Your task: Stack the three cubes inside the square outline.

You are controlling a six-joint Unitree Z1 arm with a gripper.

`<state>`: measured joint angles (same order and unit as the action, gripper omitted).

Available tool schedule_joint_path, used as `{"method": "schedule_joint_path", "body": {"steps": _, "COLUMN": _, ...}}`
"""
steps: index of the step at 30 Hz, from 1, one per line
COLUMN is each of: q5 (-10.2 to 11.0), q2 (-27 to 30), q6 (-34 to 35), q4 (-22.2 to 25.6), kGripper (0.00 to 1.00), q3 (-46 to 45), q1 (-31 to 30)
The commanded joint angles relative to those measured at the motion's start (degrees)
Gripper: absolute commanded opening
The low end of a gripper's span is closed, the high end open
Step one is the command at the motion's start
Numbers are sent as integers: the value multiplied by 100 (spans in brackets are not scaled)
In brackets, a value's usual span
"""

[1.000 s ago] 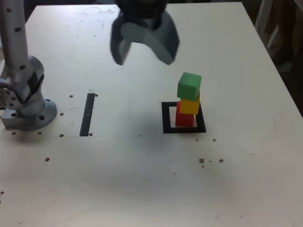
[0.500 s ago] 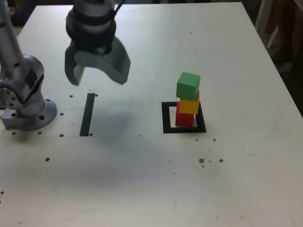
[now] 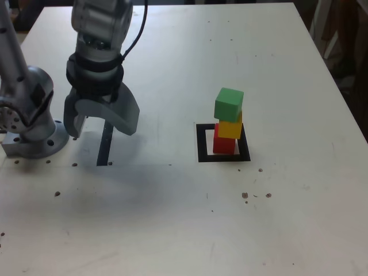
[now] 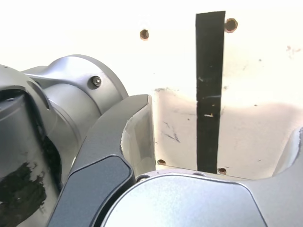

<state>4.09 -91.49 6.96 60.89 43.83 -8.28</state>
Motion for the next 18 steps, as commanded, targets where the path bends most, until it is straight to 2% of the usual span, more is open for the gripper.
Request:
{"method": "schedule_joint_path", "body": {"steps": 1, "q5": -3, "q2": -24, "q6": 14, "q4": -8, "kGripper": 99, "q3": 0, "q1": -7}}
{"method": "schedule_joint_path", "body": {"steps": 18, "q5": -28, "q2": -217, "q6": 4, "q4": -66, "kGripper": 99, "q3": -24, "q1": -7}}
